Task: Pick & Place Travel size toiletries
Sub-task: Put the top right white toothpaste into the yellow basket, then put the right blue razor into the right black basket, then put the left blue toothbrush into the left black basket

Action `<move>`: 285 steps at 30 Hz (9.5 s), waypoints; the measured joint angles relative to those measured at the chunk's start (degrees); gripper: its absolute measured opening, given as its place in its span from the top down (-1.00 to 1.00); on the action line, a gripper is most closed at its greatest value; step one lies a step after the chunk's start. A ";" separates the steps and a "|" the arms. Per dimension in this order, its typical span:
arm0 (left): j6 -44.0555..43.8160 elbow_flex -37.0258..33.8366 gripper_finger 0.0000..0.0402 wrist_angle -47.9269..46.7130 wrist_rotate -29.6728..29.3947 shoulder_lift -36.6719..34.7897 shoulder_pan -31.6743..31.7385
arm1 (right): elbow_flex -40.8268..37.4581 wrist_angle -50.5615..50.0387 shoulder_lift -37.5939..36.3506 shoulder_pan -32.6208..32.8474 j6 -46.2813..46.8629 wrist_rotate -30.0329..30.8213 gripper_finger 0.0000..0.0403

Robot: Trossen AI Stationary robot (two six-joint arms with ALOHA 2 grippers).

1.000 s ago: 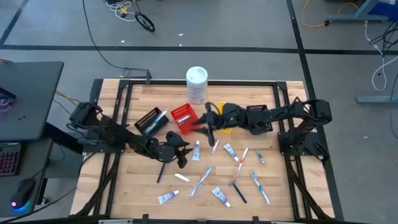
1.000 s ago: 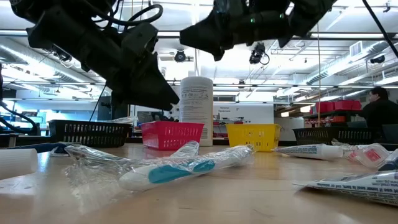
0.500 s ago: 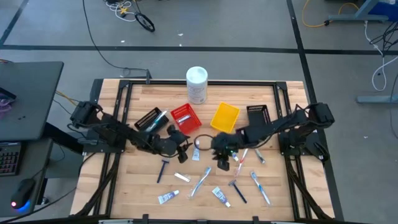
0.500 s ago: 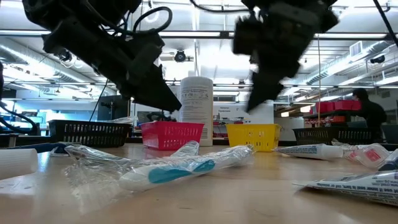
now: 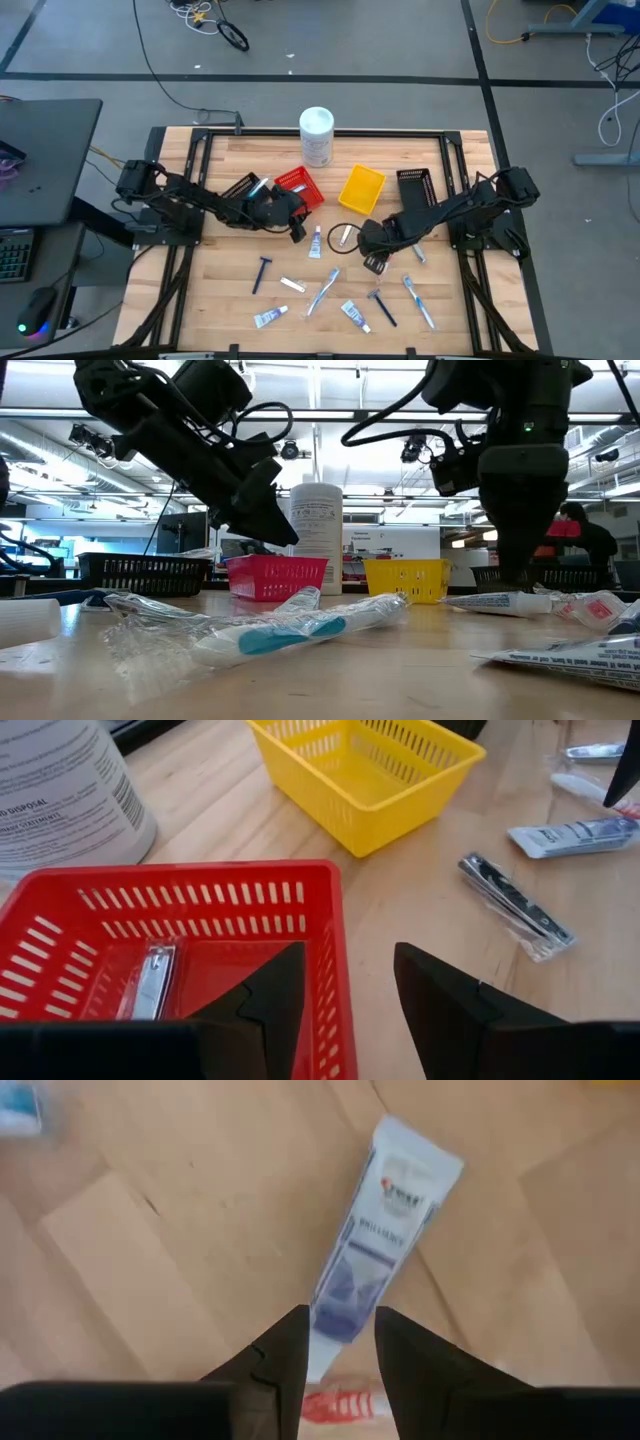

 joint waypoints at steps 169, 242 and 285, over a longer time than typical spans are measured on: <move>3.09 0.00 0.22 10.63 6.51 0.00 -1.14 | -5.38 28.36 1.81 31.16 26.82 6.59 0.16; -3.10 -0.04 0.21 9.77 11.20 0.00 5.45 | -22.58 -6.77 -18.73 -19.55 -0.12 34.33 0.35; 2.75 0.00 0.21 10.40 2.68 0.00 5.82 | -26.69 75.69 -17.14 -5.78 -26.07 -1.88 0.32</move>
